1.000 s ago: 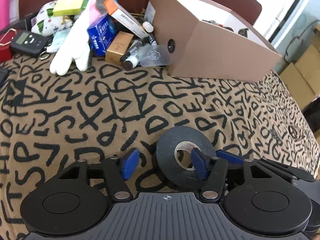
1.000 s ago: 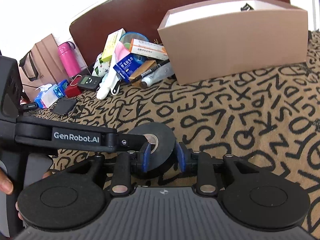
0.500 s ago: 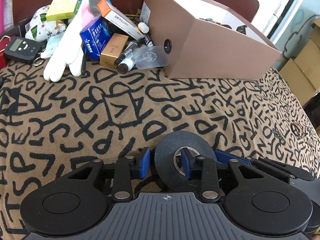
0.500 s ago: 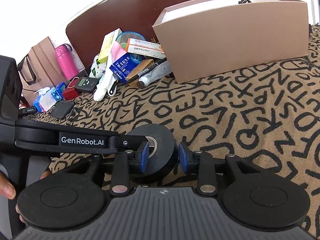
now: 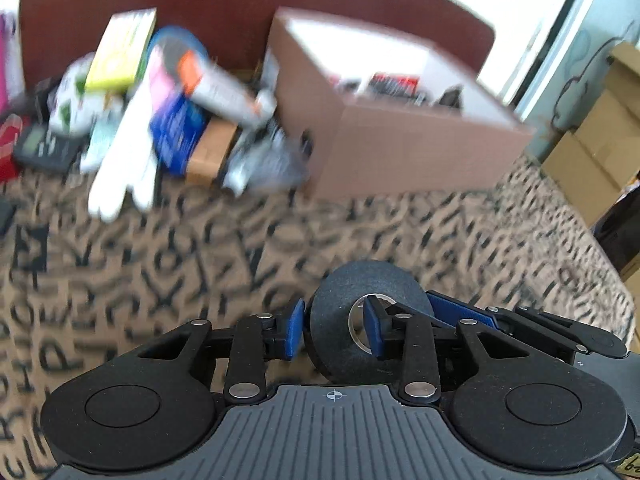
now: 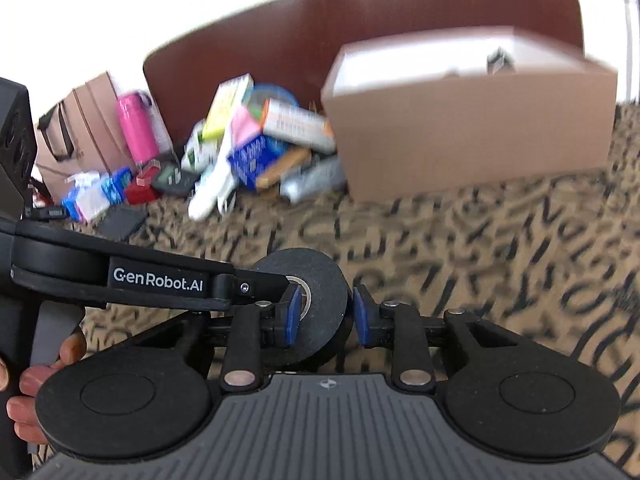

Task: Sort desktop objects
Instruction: 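Carry the tape roll over the cardboard box and open the left tool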

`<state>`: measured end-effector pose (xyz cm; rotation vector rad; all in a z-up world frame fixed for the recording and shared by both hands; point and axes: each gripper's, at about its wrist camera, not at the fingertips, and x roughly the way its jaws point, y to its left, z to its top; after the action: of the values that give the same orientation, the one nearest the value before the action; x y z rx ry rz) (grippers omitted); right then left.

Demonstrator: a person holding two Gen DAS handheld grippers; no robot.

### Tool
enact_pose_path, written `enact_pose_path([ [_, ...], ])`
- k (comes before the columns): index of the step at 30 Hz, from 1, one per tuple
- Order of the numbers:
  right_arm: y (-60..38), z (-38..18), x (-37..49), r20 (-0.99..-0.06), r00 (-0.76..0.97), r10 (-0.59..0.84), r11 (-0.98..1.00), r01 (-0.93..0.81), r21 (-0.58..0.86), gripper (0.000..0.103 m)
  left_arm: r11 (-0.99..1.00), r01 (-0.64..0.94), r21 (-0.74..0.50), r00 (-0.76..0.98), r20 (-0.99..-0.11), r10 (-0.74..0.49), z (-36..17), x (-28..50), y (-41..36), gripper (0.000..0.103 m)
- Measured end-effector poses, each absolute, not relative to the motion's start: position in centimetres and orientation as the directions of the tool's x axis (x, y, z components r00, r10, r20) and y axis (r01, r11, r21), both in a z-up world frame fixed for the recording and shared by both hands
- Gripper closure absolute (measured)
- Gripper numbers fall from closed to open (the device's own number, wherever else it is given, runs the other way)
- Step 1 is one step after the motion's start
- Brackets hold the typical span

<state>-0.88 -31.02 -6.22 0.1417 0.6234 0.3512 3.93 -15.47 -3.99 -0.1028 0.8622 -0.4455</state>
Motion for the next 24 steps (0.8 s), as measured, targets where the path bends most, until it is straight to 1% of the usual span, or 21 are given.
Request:
enact_pose_path([
  [7, -32.2, 0.1, 2.9, -0.408, 0.849, 0.334, 0.943, -0.302, 0.143, 0.072, 0.902, 0.364, -0.233, 0.680, -0.595, -0.428, 2.8, 7.3, -18.1, 0.071],
  [11, -33.2, 2.4, 7.1, -0.385, 0.864, 0.325, 0.946, -0.300, 0.124, 0.072, 0.898, 0.363, -0.247, 0.689, -0.577, -0.437, 5.2, 11.5, -19.5, 0.070],
  [17, -34.0, 3.3, 14.4, -0.443, 0.844, 0.303, 0.953, -0.278, 0.122, 0.072, 0.895, 0.345, -0.282, 0.659, -0.606, -0.445, 5.6, 18.8, -21.0, 0.070],
  [24, -34.7, 1.6, 22.1, -0.544, 0.791, 0.281, 0.960, -0.227, 0.166, 0.073, 0.900, 0.312, -0.305, 0.620, -0.651, -0.437, 3.1, 26.5, -22.4, 0.069],
])
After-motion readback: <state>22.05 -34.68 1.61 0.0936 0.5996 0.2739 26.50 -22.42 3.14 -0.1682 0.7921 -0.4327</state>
